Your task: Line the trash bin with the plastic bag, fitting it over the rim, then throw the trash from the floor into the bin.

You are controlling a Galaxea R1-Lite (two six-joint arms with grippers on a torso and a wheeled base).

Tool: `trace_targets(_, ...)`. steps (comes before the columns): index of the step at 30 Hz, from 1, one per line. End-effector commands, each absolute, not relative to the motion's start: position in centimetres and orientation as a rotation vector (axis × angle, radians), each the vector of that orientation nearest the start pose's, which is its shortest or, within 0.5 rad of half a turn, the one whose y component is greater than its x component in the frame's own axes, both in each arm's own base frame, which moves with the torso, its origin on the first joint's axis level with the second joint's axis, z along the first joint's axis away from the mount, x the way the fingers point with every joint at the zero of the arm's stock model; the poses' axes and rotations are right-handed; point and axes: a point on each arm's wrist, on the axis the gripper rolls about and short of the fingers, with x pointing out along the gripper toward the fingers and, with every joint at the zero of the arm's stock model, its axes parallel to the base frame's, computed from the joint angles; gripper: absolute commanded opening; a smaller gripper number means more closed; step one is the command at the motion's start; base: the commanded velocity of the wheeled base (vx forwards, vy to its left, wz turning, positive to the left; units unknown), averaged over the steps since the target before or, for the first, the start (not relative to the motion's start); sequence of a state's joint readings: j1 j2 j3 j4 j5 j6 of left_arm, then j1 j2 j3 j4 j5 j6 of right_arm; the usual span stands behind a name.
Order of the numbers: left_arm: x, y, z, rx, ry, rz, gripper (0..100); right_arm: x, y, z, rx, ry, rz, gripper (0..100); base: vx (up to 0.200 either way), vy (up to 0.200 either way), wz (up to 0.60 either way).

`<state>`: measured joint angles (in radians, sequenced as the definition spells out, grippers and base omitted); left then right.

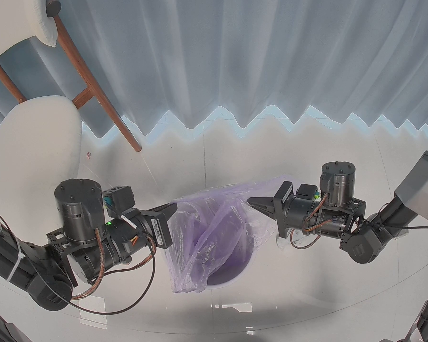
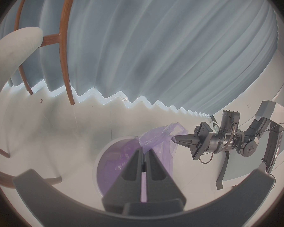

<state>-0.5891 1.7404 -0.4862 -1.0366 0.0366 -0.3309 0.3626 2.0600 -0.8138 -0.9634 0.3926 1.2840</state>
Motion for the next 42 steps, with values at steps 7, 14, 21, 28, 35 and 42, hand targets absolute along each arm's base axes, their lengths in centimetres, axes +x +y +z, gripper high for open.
trace_targets(7,23.6,-14.9,12.9,-0.253,0.301,-0.481,0,32.2,13.3,10.3,1.178,0.737,0.483,0,0.000,0.000,0.00)
trace_targets(14,25.7,-13.4,11.0,-0.241,0.340,-0.397,0,29.7,11.8,11.8,1.043,0.732,0.559,0,0.000,0.000,0.00)
trace_targets(21,26.9,-10.8,11.5,-0.179,0.297,-0.311,0,27.4,9.4,16.1,0.970,0.771,0.547,0,0.000,0.000,0.00)
trace_targets(28,26.0,-9.4,12.7,-0.129,0.268,-0.292,0,26.0,9.0,16.2,0.852,0.870,0.528,0,0.000,0.000,0.00)
trace_targets(35,24.2,-8.5,12.4,-0.071,0.365,-0.254,0,25.2,9.0,14.4,0.743,0.992,0.529,0,0.000,0.000,0.00)
trace_targets(42,22.0,-8.1,12.1,-0.036,0.486,-0.246,0,26.8,7.7,12.3,0.690,1.026,0.484,0,0.000,0.000,0.00)
